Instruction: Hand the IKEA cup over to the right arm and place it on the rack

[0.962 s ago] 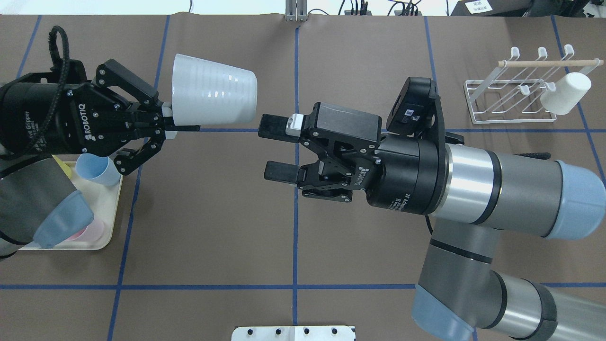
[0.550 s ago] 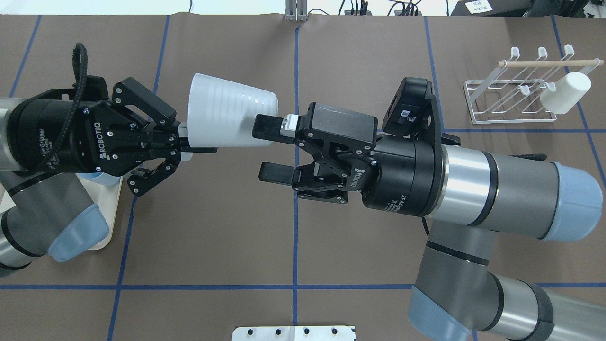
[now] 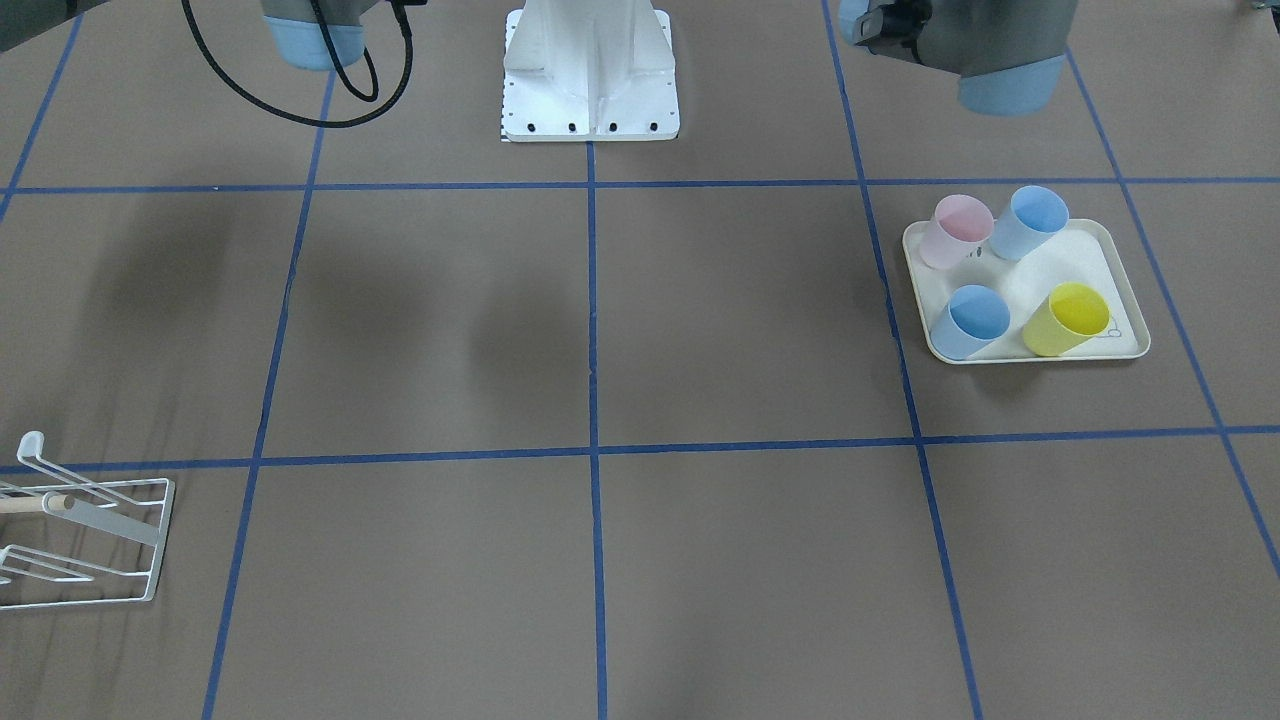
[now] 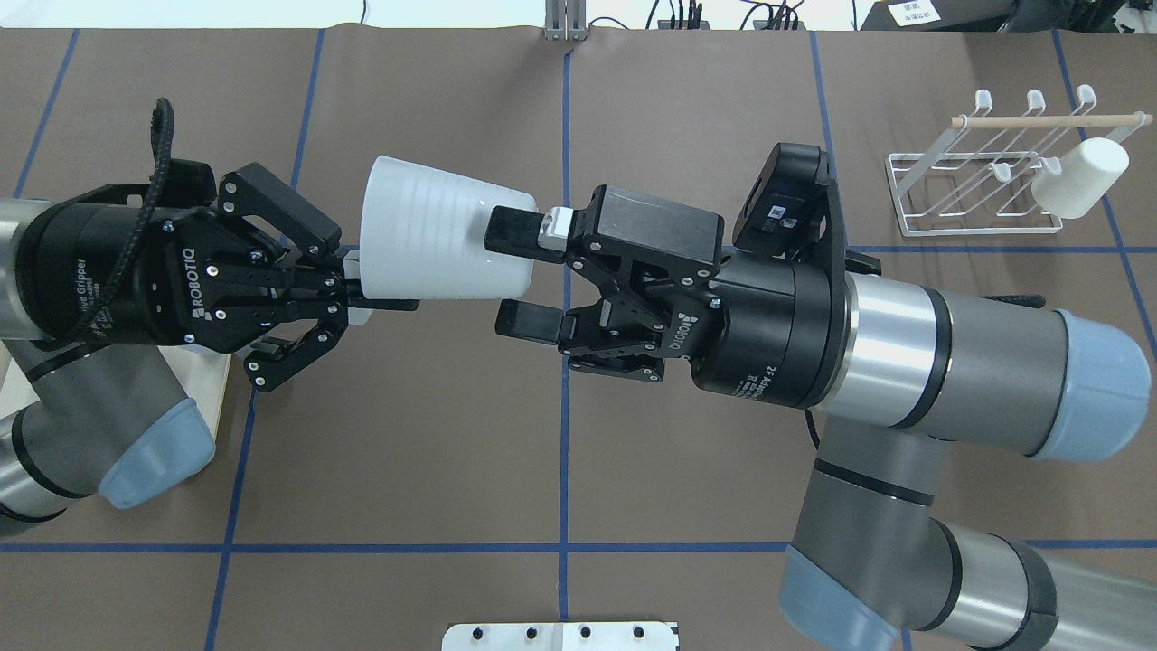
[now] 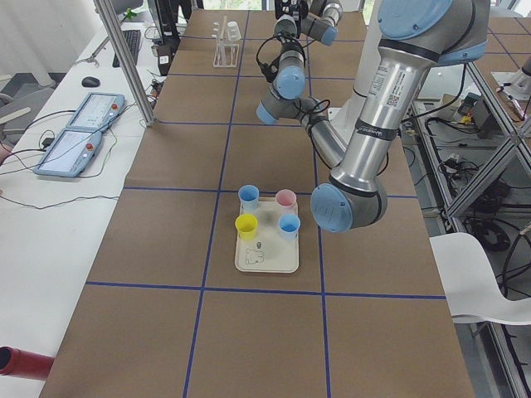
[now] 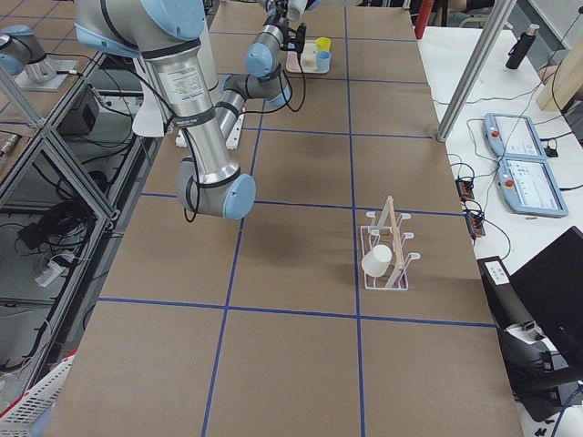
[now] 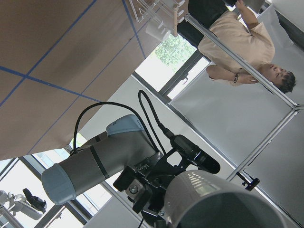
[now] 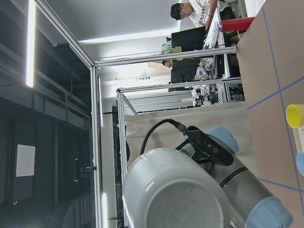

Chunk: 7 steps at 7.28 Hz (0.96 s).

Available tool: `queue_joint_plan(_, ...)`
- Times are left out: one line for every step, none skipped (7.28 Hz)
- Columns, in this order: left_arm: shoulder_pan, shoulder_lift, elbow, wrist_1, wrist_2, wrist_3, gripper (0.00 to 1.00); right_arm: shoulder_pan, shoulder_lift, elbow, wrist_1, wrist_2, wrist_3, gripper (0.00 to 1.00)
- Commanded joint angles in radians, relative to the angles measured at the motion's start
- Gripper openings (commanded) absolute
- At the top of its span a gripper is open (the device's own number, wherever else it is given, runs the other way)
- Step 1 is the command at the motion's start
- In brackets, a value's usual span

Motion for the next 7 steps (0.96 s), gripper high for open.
queue_joint_plan(0.001,0.000,-0.002,-0.005,0.000,-0.006,0.00,0.001,0.000,0.000,0.000,-0.016,0.000,0.99)
queue_joint_plan(0.001,0.001,-0.001,-0.005,0.000,-0.006,0.00,0.001,0.000,0.000,0.000,-0.022,0.001,0.99)
queue_joint_plan(0.001,0.000,-0.005,-0.007,0.000,-0.006,0.00,-0.001,0.000,0.000,-0.002,-0.031,0.000,0.99)
queue_joint_plan(0.001,0.001,-0.007,-0.007,0.000,-0.009,0.00,-0.001,0.000,0.000,-0.002,-0.033,0.000,0.98)
queue_joint_plan(0.001,0.001,-0.010,-0.007,0.000,-0.015,0.00,0.001,0.000,-0.002,-0.002,-0.036,-0.002,0.98)
queue_joint_plan(0.001,0.001,-0.012,-0.007,0.000,-0.015,0.00,0.001,0.000,-0.003,-0.003,-0.054,-0.002,0.98)
queue_joint_plan(0.003,0.001,-0.012,-0.007,0.000,-0.015,0.00,-0.001,0.000,-0.008,-0.002,-0.059,0.000,0.98)
